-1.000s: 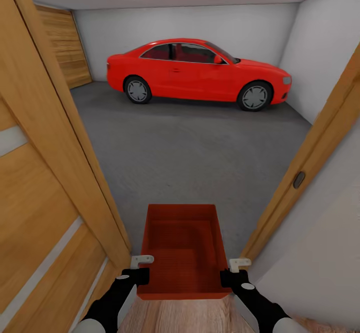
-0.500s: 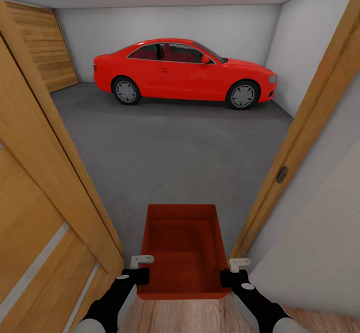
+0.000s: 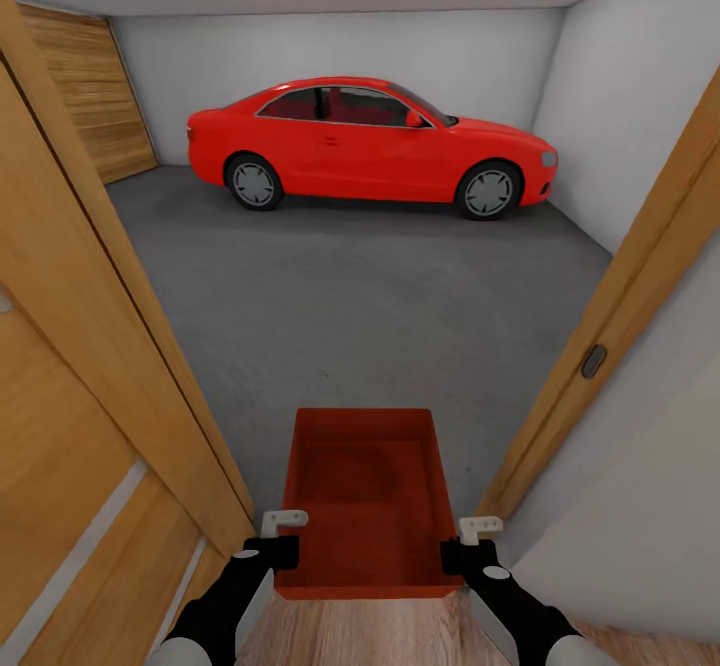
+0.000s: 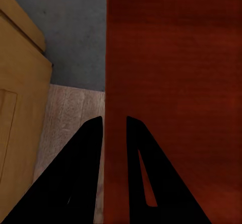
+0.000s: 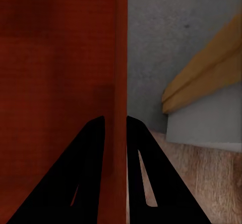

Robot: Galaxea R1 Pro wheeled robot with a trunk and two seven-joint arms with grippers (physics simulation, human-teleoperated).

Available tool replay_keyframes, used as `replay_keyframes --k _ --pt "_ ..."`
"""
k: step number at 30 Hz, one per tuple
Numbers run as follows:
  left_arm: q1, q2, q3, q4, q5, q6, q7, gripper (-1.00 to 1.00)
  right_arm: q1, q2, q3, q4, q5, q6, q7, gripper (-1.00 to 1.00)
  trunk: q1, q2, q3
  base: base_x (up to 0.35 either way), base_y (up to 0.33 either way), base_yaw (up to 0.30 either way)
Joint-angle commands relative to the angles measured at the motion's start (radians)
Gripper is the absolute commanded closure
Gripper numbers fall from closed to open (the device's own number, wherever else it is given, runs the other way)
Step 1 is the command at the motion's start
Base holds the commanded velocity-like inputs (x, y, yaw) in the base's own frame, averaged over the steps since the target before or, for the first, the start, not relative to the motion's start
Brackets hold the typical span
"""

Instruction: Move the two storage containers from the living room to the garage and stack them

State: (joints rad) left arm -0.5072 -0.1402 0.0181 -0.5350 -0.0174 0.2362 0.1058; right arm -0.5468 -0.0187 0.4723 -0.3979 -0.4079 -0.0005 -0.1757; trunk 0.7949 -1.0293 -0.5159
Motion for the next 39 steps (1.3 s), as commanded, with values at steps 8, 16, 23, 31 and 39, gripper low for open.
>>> replay_keyframes --k 8,16,23,31,39 --pt "-0.001 0.001 0.003 -0.005 -0.007 0.006 0.006 1.0 -0.001 -0.024 -0.004 0.011 -0.014 -0.001 -0.022 1.0 0.0 -0.001 -0.001 0.004 0.006 -0.002" --pt "-0.001 0.001 0.003 -0.005 -0.007 0.006 0.006 1.0 -0.001 -0.023 -0.004 0.011 -0.014 -0.001 -0.022 1.0 0.0 -0.001 -0.001 0.0 0.0 -0.138" --pt "-0.001 0.001 0.003 -0.005 -0.007 0.006 0.006 1.0 -0.001 -0.024 -0.004 0.011 -0.015 -0.001 -0.022 1.0 0.0 -0.001 -0.001 0.0 0.0 -0.171" --pt "-0.001 0.001 0.003 -0.005 -0.007 0.006 0.006 1.0 -0.001 -0.025 -0.004 0.011 -0.014 -0.001 -0.022 1.0 0.0 -0.001 -0.001 0.0 0.0 -0.052" --pt "-0.001 0.001 0.003 -0.005 -0.007 0.006 0.008 1.0 -0.001 -0.026 -0.004 0.011 -0.014 -0.001 -0.022 1.0 0.0 -0.001 -0.001 0.022 0.048 -0.002"
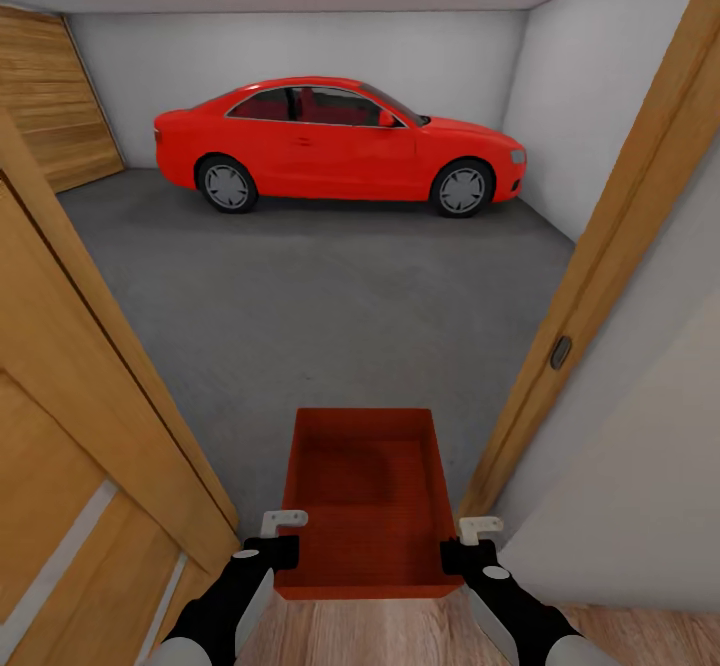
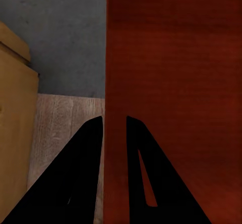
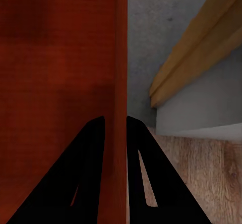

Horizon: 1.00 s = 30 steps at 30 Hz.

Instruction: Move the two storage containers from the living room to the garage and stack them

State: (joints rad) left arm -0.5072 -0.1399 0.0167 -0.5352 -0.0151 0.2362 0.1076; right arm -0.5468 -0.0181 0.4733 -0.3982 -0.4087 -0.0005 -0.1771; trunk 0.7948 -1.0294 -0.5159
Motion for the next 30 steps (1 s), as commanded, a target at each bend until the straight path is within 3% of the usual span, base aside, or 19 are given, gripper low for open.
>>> replay_keyframes --k 1,30 --pt "-0.001 0.0 0.005 -0.005 -0.01 0.006 0.006 1.0 -0.001 -0.026 -0.005 0.012 -0.013 -0.001 -0.021 1.0 0.0 -0.001 -0.001 0.08 0.144 0.0" --pt "-0.001 0.0 0.005 -0.005 -0.011 0.006 0.006 1.0 -0.001 -0.026 -0.005 0.012 -0.013 -0.001 -0.021 1.0 0.0 -0.001 -0.001 0.017 0.042 0.0"
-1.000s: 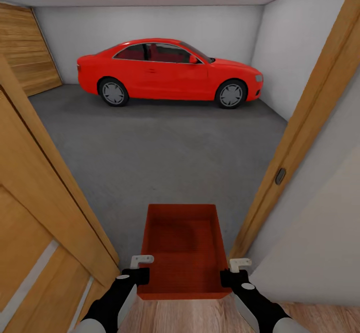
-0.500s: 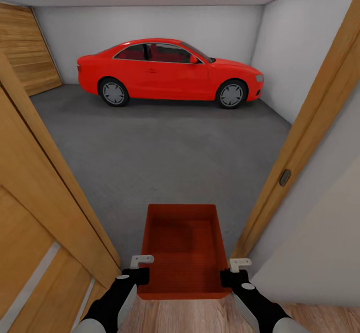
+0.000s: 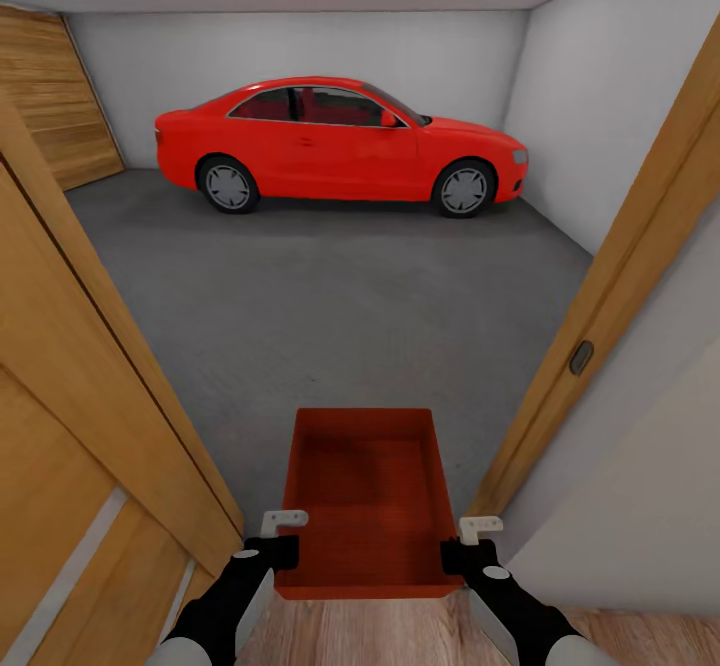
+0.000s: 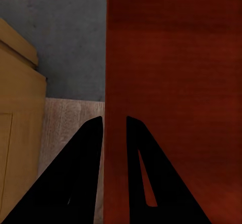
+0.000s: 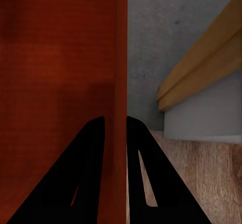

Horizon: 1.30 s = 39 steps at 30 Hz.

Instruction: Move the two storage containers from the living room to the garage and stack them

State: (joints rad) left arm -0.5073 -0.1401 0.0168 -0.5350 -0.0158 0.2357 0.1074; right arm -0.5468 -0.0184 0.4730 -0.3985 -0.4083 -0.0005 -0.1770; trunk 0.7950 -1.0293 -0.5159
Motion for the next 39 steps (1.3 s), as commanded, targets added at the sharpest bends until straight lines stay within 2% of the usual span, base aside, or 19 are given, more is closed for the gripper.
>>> replay_keyframes --k 1,39 --pt "0.0 0.0 0.005 -0.005 -0.01 0.006 0.006 1.0 -0.001 -0.026 -0.005 0.012 -0.014 -0.001 -0.021 1.0 0.0 -0.001 -0.001 0.0 0.001 0.0" --pt "0.0 0.001 0.005 -0.005 -0.009 0.005 0.006 1.0 -0.001 -0.028 -0.005 0.012 -0.015 -0.001 -0.021 1.0 0.0 -0.001 -0.001 0.0 0.018 0.0"
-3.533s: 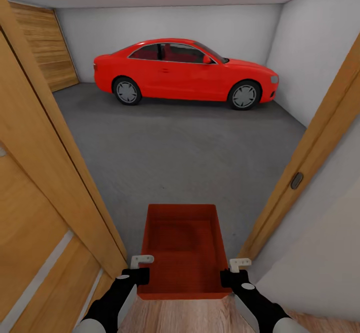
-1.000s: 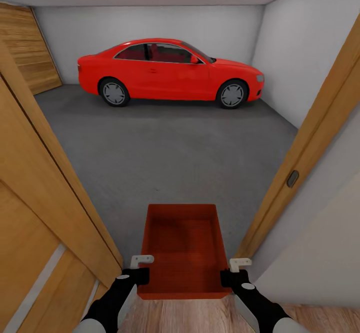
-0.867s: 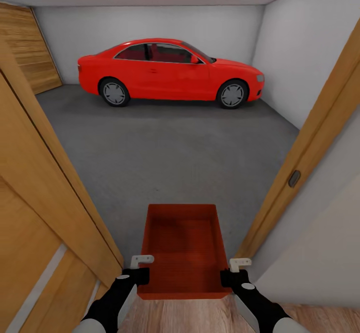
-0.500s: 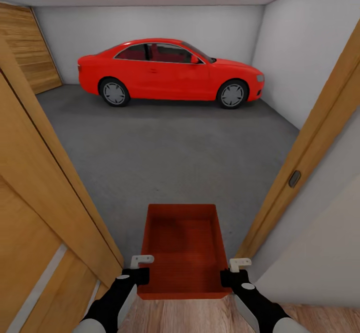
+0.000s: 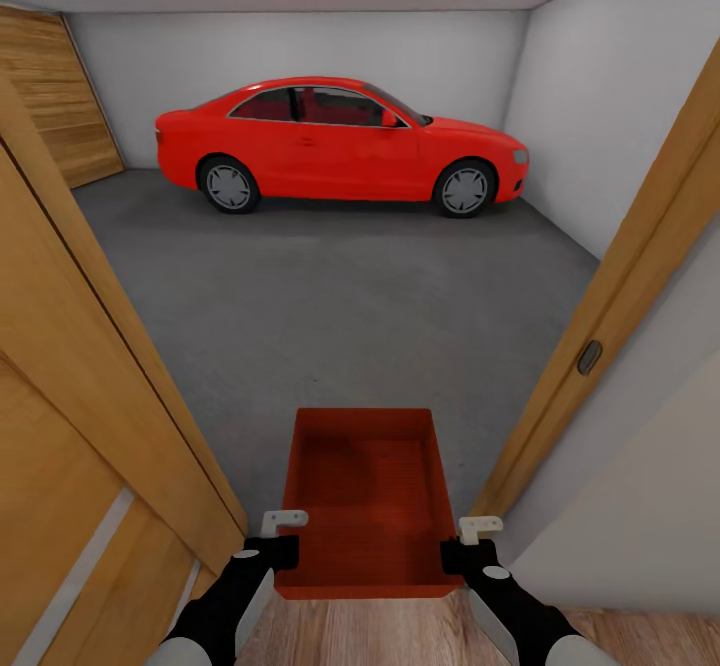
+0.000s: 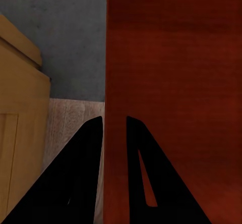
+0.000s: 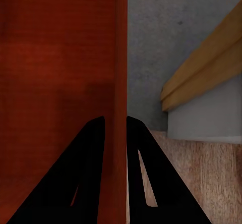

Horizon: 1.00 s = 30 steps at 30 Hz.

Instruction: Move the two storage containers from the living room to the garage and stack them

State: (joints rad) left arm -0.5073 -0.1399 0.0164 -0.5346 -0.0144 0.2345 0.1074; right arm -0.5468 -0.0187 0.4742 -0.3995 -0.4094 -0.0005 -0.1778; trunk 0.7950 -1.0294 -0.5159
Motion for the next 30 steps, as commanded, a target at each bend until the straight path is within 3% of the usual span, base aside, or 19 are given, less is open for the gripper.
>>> replay_keyframes --k 1,30 --pt "0.0 0.0 0.005 -0.005 -0.01 0.006 0.006 1.0 -0.001 -0.028 -0.006 0.013 -0.014 -0.001 -0.02 1.0 0.0 -0.001 -0.001 0.0 0.0 0.0" --pt "0.0 0.0 0.005 -0.005 -0.01 0.006 0.006 1.0 -0.001 -0.03 -0.006 0.013 -0.013 -0.001 -0.02 1.0 0.0 -0.001 -0.001 0.0 0.0 0.0"
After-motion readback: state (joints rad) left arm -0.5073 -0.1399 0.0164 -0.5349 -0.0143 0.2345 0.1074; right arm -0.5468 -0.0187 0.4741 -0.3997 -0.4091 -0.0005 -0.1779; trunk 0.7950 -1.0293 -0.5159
